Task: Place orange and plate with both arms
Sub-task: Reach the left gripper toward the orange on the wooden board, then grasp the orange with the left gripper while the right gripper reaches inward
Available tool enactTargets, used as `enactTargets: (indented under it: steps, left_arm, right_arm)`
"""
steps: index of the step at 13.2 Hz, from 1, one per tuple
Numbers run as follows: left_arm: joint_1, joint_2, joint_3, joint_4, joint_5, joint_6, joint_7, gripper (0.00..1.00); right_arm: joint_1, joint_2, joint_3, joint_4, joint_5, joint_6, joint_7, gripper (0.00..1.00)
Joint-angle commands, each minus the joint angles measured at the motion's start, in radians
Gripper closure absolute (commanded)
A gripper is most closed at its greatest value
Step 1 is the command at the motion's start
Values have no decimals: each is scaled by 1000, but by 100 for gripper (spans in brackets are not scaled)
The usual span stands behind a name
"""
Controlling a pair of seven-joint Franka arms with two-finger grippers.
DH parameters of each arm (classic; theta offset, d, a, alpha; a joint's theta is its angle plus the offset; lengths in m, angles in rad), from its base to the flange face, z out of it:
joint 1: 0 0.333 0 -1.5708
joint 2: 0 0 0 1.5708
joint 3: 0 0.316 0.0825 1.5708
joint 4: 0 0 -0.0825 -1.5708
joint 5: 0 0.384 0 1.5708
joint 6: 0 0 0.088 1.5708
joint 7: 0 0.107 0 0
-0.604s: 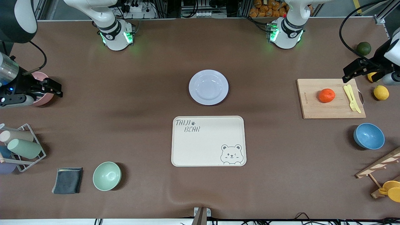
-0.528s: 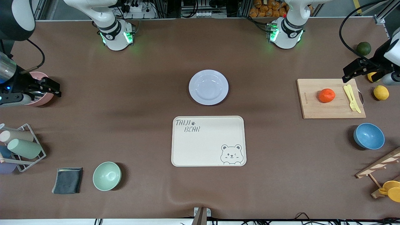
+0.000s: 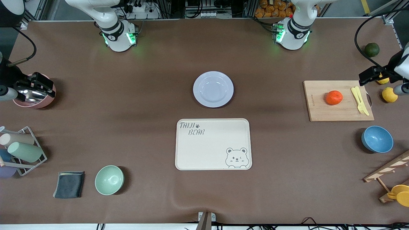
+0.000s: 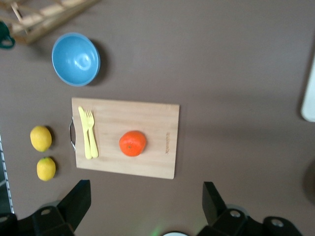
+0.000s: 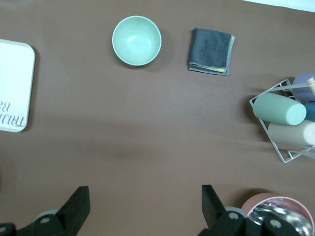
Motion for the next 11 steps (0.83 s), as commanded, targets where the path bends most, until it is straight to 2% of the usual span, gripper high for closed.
enactTargets:
  steps: [1,3,7,9,11]
  left_arm:
    - [73,-37,-6,-186,15,132,19,0]
    - [132,-40,-6,-329,15,263,27,0]
    - [222,-28,-5,-588,15,555,30,0]
    - [224,-9,-5,-688,15,680,30,0]
    - [241,38,-3,-736,21,778,30,0]
  right_arm:
    - [-29,59,1,10,17,36,-183,0]
    - [-40,114,-1,11,72,41,-234,0]
    - [-51,203,-1,48,54,119,-285,0]
    - [-51,238,2,45,66,116,-300,0]
    - [-51,252,1,39,118,117,-264,0]
